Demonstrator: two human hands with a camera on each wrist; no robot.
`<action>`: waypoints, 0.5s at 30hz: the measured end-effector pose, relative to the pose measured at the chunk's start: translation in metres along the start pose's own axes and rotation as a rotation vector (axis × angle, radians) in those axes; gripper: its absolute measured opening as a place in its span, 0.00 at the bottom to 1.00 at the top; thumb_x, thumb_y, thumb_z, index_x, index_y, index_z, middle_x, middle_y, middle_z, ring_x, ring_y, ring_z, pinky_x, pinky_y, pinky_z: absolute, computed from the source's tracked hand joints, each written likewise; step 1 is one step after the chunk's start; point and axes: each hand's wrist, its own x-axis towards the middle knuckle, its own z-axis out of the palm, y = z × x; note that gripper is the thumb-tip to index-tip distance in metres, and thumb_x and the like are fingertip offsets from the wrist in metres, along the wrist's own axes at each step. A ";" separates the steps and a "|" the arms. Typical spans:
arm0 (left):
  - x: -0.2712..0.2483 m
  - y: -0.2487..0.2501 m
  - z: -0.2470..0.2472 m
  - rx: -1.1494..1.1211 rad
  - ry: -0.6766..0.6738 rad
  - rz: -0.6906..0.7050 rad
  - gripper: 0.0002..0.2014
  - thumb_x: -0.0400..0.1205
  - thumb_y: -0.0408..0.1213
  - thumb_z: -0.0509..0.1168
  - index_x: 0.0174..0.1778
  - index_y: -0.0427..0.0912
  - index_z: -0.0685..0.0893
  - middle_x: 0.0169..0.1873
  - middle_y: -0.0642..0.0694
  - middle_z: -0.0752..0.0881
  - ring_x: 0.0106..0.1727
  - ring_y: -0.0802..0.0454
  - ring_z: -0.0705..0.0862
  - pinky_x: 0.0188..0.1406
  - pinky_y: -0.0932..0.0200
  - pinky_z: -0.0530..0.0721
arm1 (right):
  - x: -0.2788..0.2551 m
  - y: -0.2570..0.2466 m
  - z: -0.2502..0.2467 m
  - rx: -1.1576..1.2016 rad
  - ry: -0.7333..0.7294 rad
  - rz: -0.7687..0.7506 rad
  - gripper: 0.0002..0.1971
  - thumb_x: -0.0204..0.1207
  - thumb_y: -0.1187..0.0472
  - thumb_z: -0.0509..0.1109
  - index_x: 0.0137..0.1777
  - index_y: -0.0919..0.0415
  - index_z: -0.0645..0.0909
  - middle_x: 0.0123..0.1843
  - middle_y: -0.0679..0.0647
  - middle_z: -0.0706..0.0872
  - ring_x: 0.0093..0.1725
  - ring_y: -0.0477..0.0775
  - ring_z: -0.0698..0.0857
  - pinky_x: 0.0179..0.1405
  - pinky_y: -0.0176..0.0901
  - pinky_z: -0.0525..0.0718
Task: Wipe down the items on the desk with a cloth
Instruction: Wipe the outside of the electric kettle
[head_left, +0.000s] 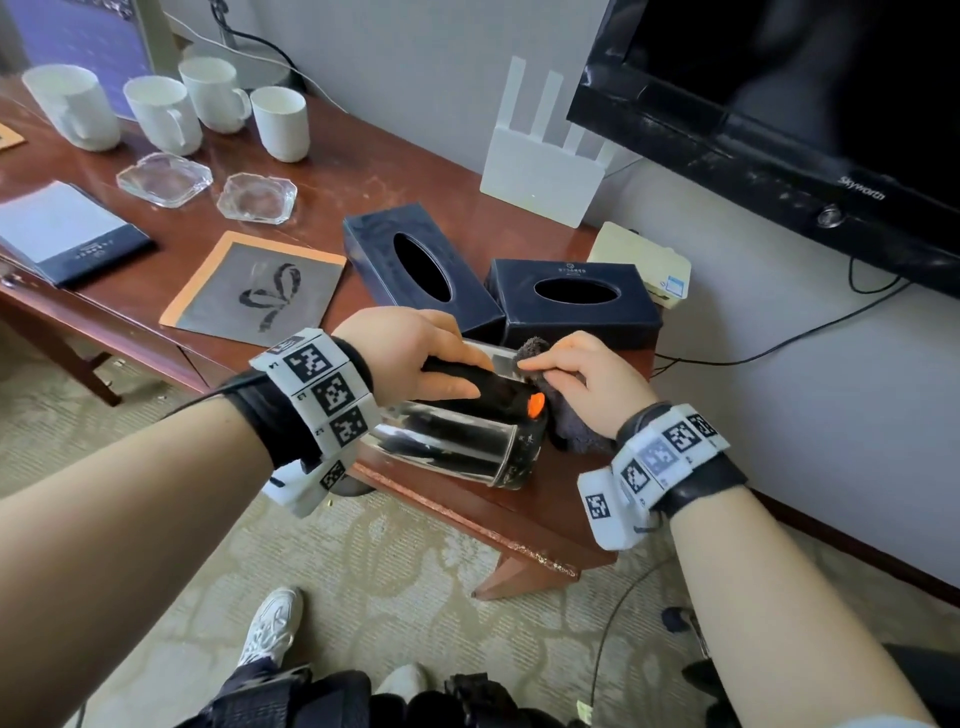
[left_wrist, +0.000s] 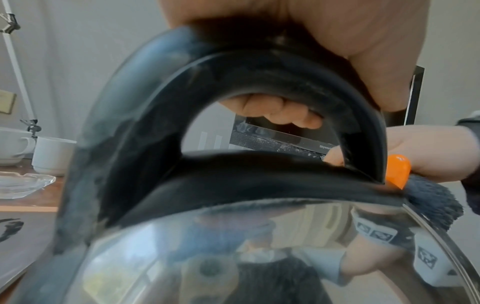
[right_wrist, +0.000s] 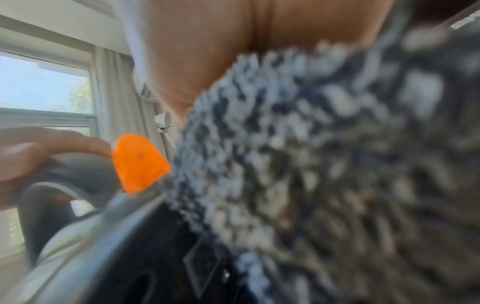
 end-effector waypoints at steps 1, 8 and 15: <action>0.001 0.000 -0.001 0.002 -0.003 -0.003 0.18 0.78 0.57 0.61 0.65 0.68 0.77 0.47 0.63 0.73 0.51 0.58 0.78 0.50 0.57 0.78 | 0.009 0.001 0.001 0.029 0.001 0.041 0.15 0.83 0.63 0.60 0.59 0.45 0.84 0.54 0.44 0.75 0.58 0.46 0.77 0.63 0.40 0.73; 0.004 0.008 -0.009 0.058 -0.115 -0.057 0.23 0.77 0.56 0.65 0.68 0.70 0.72 0.45 0.61 0.72 0.46 0.60 0.73 0.46 0.61 0.72 | 0.031 0.004 0.001 -0.063 -0.046 0.228 0.15 0.84 0.61 0.56 0.59 0.47 0.83 0.64 0.53 0.78 0.61 0.54 0.79 0.62 0.43 0.73; 0.023 0.004 -0.016 -0.110 -0.079 -0.071 0.20 0.79 0.49 0.66 0.68 0.60 0.78 0.52 0.56 0.79 0.57 0.55 0.79 0.57 0.61 0.73 | -0.038 0.013 -0.014 0.107 0.435 0.112 0.13 0.82 0.66 0.60 0.59 0.57 0.83 0.59 0.54 0.81 0.56 0.43 0.76 0.50 0.20 0.65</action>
